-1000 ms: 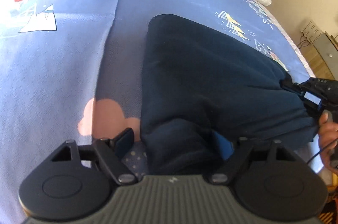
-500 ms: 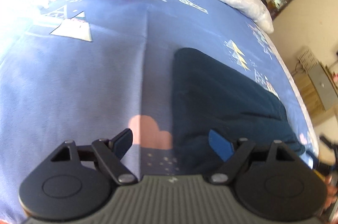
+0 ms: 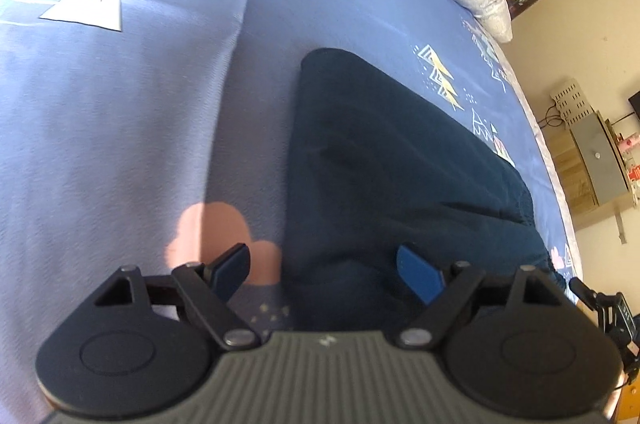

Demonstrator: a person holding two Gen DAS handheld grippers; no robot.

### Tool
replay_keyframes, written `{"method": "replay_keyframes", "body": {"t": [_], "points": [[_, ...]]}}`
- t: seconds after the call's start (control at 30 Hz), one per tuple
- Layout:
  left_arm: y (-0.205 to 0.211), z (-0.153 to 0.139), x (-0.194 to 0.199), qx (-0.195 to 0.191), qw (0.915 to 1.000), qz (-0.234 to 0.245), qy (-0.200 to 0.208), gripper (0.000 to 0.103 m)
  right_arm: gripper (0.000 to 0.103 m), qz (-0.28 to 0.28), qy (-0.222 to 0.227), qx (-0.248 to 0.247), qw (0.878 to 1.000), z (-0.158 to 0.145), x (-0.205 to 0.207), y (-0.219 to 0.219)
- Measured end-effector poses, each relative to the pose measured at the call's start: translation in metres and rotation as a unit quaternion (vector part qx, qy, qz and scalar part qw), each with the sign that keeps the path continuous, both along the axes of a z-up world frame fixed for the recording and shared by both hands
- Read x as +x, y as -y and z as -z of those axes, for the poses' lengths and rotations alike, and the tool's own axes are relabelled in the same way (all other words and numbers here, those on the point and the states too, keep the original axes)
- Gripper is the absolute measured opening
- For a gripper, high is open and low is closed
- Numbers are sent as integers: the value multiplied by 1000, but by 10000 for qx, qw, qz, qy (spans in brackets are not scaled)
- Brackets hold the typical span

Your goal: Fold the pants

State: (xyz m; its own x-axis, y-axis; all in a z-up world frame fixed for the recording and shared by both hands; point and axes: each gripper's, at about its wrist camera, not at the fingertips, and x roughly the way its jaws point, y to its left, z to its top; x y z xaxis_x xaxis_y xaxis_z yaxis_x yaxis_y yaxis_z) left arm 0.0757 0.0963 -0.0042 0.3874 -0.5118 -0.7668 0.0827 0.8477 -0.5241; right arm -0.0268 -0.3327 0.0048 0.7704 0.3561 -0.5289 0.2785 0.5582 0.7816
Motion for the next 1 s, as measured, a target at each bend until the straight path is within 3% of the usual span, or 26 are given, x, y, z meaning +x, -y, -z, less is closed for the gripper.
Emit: {"method": "replay_keyframes", "body": {"t": [0.17, 0.27, 0.4, 0.43, 0.47, 0.53, 0.57, 0.63, 0.73, 0.87, 0.93, 1.0], "points": [[6, 8, 8, -143, 9998, 58, -117, 86, 83, -229, -75, 65, 9997, 7, 8, 1], [14, 12, 11, -254, 9996, 99, -123, 93, 83, -421, -167, 80, 9989, 14, 20, -6], [32, 15, 7, -227, 9996, 182, 54, 97, 83, -628, -208, -286, 9974, 13, 38, -26], [38, 14, 5, -148, 9996, 219, 124, 97, 80, -666, -233, -428, 9966, 11, 42, -33], [45, 12, 3, 24, 9995, 243, 210, 94, 72, -739, -258, -619, 9950, 10, 47, -39], [59, 6, -3, 566, 9969, 323, 443, 68, 62, -819, -302, -1206, 9888, 4, 51, -58], [63, 3, -6, 766, 9950, 369, 528, 62, 56, -854, -297, -1481, 9848, 0, 51, -65], [64, -5, -11, 843, 9936, 395, 644, 38, 48, -906, -189, -1862, 9781, -10, 46, -79], [59, -32, -24, 686, 9915, 412, 1027, 22, 43, -1029, 171, -2464, 9635, -31, 36, -105], [47, -72, -45, 356, 9875, 360, 1491, 22, 41, -1220, 848, -2981, 9429, -64, 19, -142], [38, -85, -59, 437, 9834, 305, 1737, 22, 40, -1356, 1155, -2969, 9382, -77, 9, -155], [22, -85, -69, 463, 9836, 223, 1729, 22, 40, -1501, 1340, -2877, 9363, -80, -2, -164]]}}
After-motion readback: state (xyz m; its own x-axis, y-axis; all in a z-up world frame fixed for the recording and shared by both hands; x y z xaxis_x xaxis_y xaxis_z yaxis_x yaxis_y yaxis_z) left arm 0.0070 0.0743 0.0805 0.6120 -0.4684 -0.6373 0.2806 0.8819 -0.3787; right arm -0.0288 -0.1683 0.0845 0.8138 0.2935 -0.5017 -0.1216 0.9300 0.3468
